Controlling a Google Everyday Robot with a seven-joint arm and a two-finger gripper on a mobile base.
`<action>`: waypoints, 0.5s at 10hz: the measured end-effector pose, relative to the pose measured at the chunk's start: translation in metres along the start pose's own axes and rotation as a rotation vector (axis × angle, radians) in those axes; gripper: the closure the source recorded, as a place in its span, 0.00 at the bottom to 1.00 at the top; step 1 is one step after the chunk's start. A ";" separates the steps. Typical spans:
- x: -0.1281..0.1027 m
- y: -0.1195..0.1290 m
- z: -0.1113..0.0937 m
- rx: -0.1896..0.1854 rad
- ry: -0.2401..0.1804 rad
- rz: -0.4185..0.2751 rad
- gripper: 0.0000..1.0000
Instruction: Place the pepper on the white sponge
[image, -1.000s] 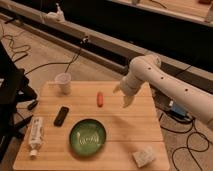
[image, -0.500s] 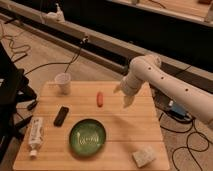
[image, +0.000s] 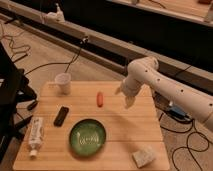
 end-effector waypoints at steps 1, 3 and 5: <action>0.000 -0.006 0.006 0.007 -0.017 -0.004 0.35; 0.000 -0.024 0.027 0.011 -0.045 -0.039 0.35; -0.004 -0.040 0.041 0.029 -0.063 -0.073 0.35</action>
